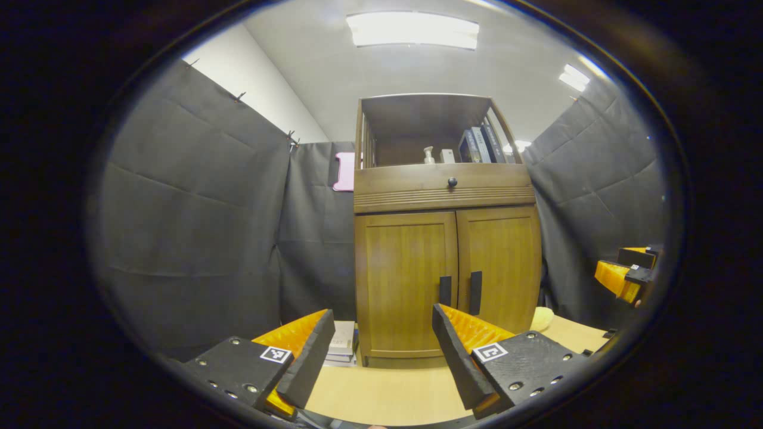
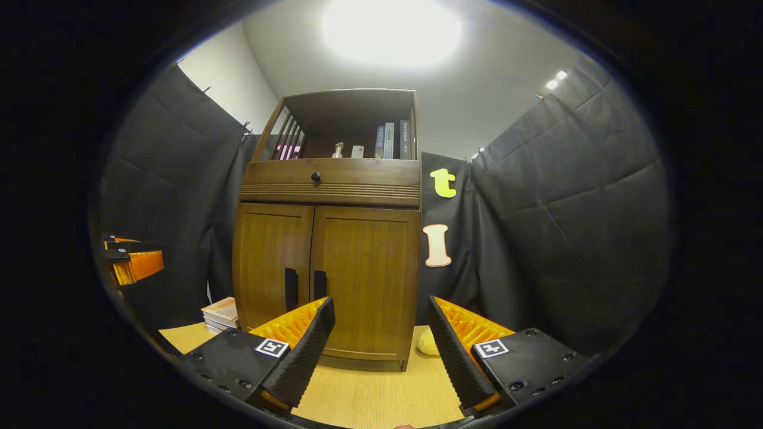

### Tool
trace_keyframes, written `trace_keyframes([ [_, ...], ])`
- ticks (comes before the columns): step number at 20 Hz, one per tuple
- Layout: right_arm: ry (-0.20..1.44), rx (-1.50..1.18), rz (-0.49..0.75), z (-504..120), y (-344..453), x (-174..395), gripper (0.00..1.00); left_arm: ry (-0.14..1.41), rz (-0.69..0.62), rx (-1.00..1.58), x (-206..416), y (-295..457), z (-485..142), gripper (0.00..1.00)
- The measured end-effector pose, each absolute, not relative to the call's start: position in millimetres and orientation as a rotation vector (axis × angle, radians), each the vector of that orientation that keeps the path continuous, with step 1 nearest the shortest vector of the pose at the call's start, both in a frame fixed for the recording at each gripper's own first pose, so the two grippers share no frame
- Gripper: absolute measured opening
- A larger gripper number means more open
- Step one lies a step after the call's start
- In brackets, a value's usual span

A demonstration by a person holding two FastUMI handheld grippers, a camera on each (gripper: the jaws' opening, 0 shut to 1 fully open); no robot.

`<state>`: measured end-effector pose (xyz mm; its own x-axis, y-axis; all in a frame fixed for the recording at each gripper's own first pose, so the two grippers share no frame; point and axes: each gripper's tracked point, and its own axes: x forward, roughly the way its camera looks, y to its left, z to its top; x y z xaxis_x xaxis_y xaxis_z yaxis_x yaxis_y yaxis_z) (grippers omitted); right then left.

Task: Open the right door of the double-door shoe cabinet with the right hand, and open the left door with the left hand.

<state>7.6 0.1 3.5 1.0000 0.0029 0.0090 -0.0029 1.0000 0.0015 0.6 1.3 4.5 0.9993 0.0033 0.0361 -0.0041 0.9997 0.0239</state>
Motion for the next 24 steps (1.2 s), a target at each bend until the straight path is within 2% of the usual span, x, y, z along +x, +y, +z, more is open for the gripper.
trace_keyframes([
  [11,-0.014,0.015,0.032,1.1,14.9,26.7,0.96,-0.039,0.032,0.027,2.1,5.3,3.0,0.95],
  [24,-0.036,0.033,0.084,11.4,52.7,114.8,0.97,-0.055,0.16,0.051,0.6,26.5,4.9,0.95],
])
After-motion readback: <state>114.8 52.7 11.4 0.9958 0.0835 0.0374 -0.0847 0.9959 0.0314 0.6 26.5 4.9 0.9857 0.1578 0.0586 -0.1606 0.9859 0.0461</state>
